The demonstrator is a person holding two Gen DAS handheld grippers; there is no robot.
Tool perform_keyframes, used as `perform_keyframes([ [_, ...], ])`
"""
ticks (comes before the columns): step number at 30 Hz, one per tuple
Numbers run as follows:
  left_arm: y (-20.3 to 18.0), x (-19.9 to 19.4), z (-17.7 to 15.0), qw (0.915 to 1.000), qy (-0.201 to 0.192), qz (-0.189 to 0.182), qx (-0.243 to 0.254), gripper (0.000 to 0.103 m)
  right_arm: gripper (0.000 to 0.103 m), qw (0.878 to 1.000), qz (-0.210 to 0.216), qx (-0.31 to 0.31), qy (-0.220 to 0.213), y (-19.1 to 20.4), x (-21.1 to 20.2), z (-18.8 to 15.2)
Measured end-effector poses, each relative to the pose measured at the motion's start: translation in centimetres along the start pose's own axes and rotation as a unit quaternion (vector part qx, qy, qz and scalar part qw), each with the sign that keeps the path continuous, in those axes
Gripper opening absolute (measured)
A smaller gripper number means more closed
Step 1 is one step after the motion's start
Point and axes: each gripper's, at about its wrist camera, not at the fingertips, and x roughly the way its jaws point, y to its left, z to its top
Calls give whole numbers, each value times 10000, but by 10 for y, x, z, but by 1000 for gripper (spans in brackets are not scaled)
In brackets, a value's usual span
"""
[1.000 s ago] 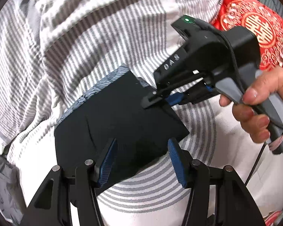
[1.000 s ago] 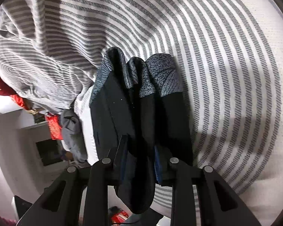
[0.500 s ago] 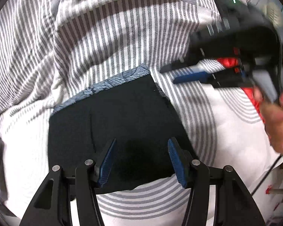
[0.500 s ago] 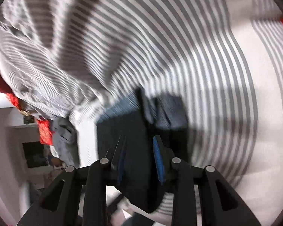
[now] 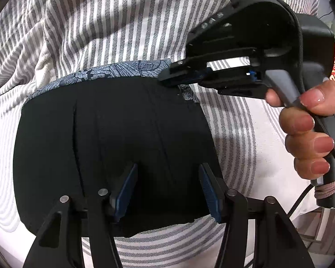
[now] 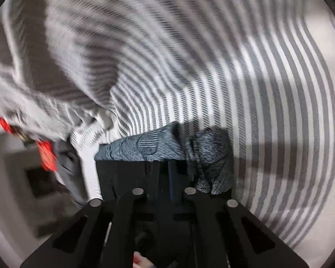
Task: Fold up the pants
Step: 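Lower the folded end onto the stack and open both grippers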
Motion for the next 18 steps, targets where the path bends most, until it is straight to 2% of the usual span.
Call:
perform_keyframes([
  [3, 5, -7, -1, 10000, 27, -54, -34, 57, 0, 9998, -110, -188, 33, 6, -6, -4],
  [6, 14, -19, 1, 9997, 34, -61, -229, 57, 5, 9992, -237, -314, 76, 12, -9, -11],
  [9, 33, -36, 0, 9990, -49, 20, -448, 57, 8, 9956, -660, -669, -19, 28, -16, -27],
  [13, 69, -55, 0, 9957, -196, 361, -827, 57, 35, 9896, -990, -1022, -189, 40, -27, -62],
  [16, 95, -53, -1, 9915, -117, 690, -1092, 57, 36, 9856, -1128, -1213, -328, 50, -32, -88],
  [18, 109, -48, -5, 9891, -23, 750, -1269, 57, 36, 9816, -1244, -1384, -423, 59, -33, -103],
])
